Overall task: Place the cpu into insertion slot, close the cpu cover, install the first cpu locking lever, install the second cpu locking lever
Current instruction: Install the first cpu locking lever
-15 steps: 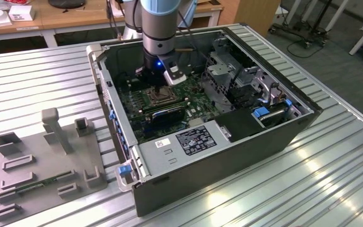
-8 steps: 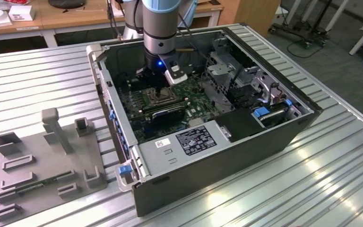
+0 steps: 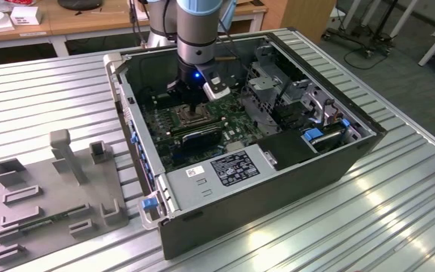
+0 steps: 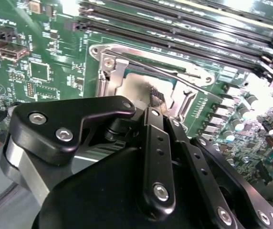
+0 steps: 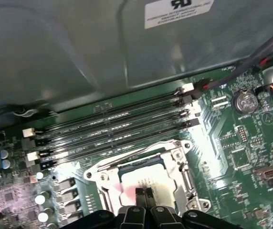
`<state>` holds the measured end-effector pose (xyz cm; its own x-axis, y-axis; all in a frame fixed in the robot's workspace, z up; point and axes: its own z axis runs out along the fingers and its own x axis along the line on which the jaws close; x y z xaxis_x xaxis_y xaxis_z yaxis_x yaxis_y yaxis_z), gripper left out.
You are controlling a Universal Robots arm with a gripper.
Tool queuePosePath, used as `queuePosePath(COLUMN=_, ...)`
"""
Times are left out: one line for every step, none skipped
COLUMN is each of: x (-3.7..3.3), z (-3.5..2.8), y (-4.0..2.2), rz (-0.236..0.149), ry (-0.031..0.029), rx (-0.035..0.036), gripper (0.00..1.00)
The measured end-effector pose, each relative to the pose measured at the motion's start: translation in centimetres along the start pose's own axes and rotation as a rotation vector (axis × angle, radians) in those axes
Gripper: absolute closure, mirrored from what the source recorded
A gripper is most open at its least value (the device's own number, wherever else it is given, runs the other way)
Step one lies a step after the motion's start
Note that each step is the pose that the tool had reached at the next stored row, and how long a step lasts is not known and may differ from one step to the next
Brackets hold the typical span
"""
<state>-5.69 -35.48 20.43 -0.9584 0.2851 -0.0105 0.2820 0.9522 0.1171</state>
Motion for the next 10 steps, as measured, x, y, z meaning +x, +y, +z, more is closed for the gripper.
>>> queuePosePath(x=-0.06, z=0.01, y=0.01, rz=-0.011, ry=0.0013, rx=0.0001, gripper=0.89)
queuePosePath(x=-0.10, z=0.01, y=0.02, rz=-0.025, ry=0.0031, rx=0.0001, gripper=0.89)
queuePosePath(x=-0.12, z=0.02, y=0.03, rz=-0.040, ry=0.0048, rx=-0.0001, gripper=0.89)
queuePosePath(x=-0.13, z=0.03, y=0.04, rz=-0.055, ry=0.0065, rx=-0.0003, gripper=0.89)
queuePosePath(x=-0.14, z=0.04, y=0.04, rz=-0.071, ry=0.0084, rx=-0.0004, gripper=0.89)
queuePosePath(x=-0.15, z=0.05, y=0.04, rz=-0.086, ry=0.0102, rx=-0.0007, gripper=0.89)
queuePosePath(x=-0.16, z=0.05, y=0.04, rz=-0.102, ry=0.0120, rx=-0.0009, gripper=0.89)
queuePosePath(x=-0.17, z=0.06, y=0.04, rz=-0.117, ry=0.0139, rx=-0.0010, gripper=0.89)
queuePosePath(x=-0.18, z=0.07, y=0.05, rz=-0.133, ry=0.0157, rx=-0.0012, gripper=0.89)
queuePosePath(x=-0.19, z=0.07, y=0.05, rz=-0.149, ry=0.0176, rx=-0.0014, gripper=0.89)
